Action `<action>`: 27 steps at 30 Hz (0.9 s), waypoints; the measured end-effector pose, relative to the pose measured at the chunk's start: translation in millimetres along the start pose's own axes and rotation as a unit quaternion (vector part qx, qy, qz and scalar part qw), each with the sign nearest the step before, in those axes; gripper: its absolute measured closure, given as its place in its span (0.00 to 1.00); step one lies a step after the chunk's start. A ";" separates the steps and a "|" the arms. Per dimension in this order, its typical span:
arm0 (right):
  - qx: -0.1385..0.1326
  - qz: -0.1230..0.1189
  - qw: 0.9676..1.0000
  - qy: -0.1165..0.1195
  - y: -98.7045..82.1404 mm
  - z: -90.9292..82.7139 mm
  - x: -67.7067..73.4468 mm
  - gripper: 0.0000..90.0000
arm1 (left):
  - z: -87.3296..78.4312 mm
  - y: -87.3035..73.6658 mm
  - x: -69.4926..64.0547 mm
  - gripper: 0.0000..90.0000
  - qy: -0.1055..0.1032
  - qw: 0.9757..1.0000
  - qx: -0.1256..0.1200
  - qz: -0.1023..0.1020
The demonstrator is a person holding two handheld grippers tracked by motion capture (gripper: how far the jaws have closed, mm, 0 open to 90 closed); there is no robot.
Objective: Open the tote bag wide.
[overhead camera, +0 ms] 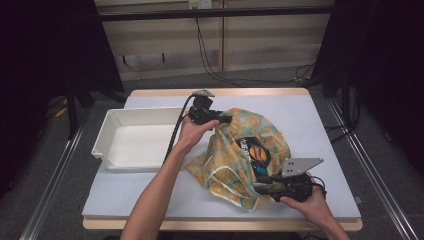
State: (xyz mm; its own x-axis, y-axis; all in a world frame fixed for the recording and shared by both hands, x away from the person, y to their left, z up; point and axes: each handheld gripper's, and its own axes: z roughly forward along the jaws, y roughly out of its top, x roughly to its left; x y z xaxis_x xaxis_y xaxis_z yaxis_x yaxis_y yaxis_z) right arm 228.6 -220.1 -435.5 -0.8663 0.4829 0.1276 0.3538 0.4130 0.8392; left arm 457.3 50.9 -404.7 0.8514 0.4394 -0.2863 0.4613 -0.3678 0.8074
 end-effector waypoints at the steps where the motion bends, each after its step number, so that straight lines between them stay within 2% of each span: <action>1: -0.003 0.004 1.000 -0.006 0.6 -1.3 -0.6 0.67 | -1.7 -1.2 0.2 0.61 0.001 1.000 -0.003 -0.001; 2: -0.007 0.006 1.000 -0.010 1.5 -3.3 -1.2 0.66 | -3.3 -1.6 0.3 0.60 -0.002 1.000 -0.003 0.000; 3: -0.016 0.009 1.000 -0.013 3.3 -6.3 -2.3 0.63 | -5.0 -2.3 -0.7 0.54 0.001 1.000 -0.007 -0.001; 7: -0.027 0.012 0.999 -0.020 5.9 -11.4 -4.4 0.62 | -15.8 -2.3 -7.3 0.49 0.000 1.000 -0.014 0.008; 9: -0.040 0.012 0.999 -0.031 10.0 -19.0 -6.6 0.61 | -31.3 -2.4 -15.7 0.46 0.000 0.999 -0.033 0.028; 11: -0.049 0.013 0.998 -0.034 13.2 -24.4 -7.2 0.61 | -43.5 -2.5 -21.4 0.46 -0.005 0.998 -0.047 0.036; 12: -0.049 0.013 0.998 -0.034 13.2 -24.4 -7.2 0.61 | -43.5 -2.5 -21.4 0.46 -0.005 0.998 -0.047 0.036; 13: -0.058 0.011 0.997 -0.044 17.7 -30.9 -8.6 0.61 | -50.0 -2.9 -24.5 0.47 0.001 0.998 -0.052 0.044; 14: -0.058 0.011 0.997 -0.044 17.7 -30.9 -8.6 0.61 | -56.6 -3.7 -27.8 0.47 0.002 0.997 -0.059 0.049; 15: -0.065 0.011 0.996 -0.053 23.1 -37.4 -11.6 0.62 | -68.3 -6.2 -35.3 0.53 -0.006 0.995 -0.070 0.066; 16: -0.071 0.012 0.996 -0.058 26.0 -40.4 -14.1 0.63 | -68.3 -6.2 -35.3 0.57 -0.006 0.995 -0.070 0.066; 17: -0.073 0.016 0.995 -0.066 29.7 -43.9 -17.7 0.63 | -75.8 -9.8 -45.1 0.63 -0.019 0.993 -0.076 0.084; 18: -0.074 0.016 0.995 -0.070 31.7 -45.4 -20.6 0.63 | -77.5 -11.7 -50.3 0.64 -0.032 0.992 -0.078 0.091; 19: -0.075 0.019 0.994 -0.077 34.2 -46.7 -24.5 0.63 | -77.4 -13.5 -56.0 0.68 -0.045 0.991 -0.079 0.099; 20: -0.075 0.019 0.994 -0.077 34.2 -46.7 -24.5 0.63 | -77.4 -13.5 -56.0 0.69 -0.045 0.991 -0.079 0.099; 21: -0.077 0.022 0.993 -0.089 38.1 -48.1 -33.6 0.63 | -72.5 -16.6 -67.3 0.69 -0.056 0.990 -0.068 0.112; 22: -0.077 0.022 0.993 -0.089 38.1 -48.1 -33.6 0.63 | -72.5 -16.6 -67.3 0.69 -0.056 0.990 -0.068 0.112; 23: -0.085 0.024 0.990 -0.106 41.4 -48.9 -40.7 0.63 | -62.9 -19.7 -76.3 0.69 -0.070 0.988 -0.054 0.124; 24: -0.092 0.026 0.989 -0.112 43.0 -48.9 -44.0 0.63 | -56.9 -21.4 -79.8 0.69 -0.075 0.988 -0.045 0.130; 25: -0.101 0.033 0.988 -0.109 44.1 -48.9 -47.9 0.63 | -49.9 -23.6 -83.0 0.69 -0.084 0.987 -0.037 0.131; 26: -0.101 0.033 0.988 -0.109 44.1 -48.9 -47.9 0.63 | -49.9 -23.6 -83.0 0.68 -0.084 0.987 -0.037 0.131; 27: -0.107 0.035 0.987 -0.113 45.5 -48.6 -51.3 0.62 | -42.0 -25.9 -86.8 0.68 -0.082 0.987 -0.022 0.137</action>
State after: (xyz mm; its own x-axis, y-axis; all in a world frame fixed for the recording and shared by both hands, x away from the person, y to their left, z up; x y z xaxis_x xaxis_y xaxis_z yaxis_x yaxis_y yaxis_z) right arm 272.1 -263.6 -378.2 -0.7328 0.6746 0.0891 0.3067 0.2106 0.9282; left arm 360.9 56.7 -379.2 0.9734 0.1887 -0.1297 0.1990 -0.4169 0.8869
